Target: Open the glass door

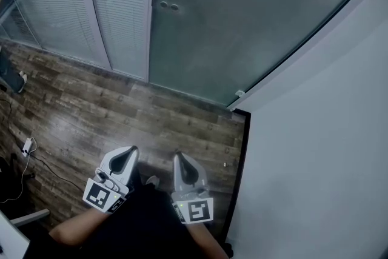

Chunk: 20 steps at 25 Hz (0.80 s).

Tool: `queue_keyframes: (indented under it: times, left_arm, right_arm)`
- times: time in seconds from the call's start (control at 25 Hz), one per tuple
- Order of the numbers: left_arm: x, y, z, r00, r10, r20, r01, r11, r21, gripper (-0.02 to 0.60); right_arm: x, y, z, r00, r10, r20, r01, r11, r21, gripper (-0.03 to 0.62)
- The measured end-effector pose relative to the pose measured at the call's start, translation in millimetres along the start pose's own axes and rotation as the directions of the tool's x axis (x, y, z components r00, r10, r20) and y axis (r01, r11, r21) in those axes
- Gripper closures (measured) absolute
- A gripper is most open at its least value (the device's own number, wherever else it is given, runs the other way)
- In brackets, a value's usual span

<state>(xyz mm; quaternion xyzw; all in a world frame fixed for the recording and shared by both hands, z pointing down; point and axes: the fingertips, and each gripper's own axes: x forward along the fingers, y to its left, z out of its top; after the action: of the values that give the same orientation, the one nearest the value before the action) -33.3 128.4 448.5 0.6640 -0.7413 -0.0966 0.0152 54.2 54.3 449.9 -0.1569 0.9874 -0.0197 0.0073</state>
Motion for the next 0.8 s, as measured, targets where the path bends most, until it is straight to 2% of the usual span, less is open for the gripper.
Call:
queue_keyframes:
  times: [0.16,0.4,0.64,0.8]
  left_arm:
    - [-1.8,1.3,4.9,1.000,0.008,0.012,-0.008,1.000,0.017,0.581]
    - [4.5,3.9,6.2,1.000,0.007,0.013,-0.007,1.000,0.003,0.581]
    - [32.7,15.6,-8.9,0.999,-0.041,0.007,0.041,0.998,-0.045,0.581]
    - [71.3,29.2,-24.2,0.995,-0.083,-0.048,0.079,0.993,-0.083,0.581]
  right_arm:
    - [-2.9,-0.8,-8.2,1.000,-0.008,-0.015,0.009,1.000,0.017,0.592]
    - [-1.1,-20.5,-8.0,0.997,-0.070,-0.024,0.071,0.997,0.007,0.592]
    - [10.3,-21.8,-14.0,0.996,-0.058,-0.067,0.056,0.998,-0.039,0.592]
    - [33.0,-49.8,-2.1,0.992,-0.108,-0.068,0.105,0.993,-0.049,0.592]
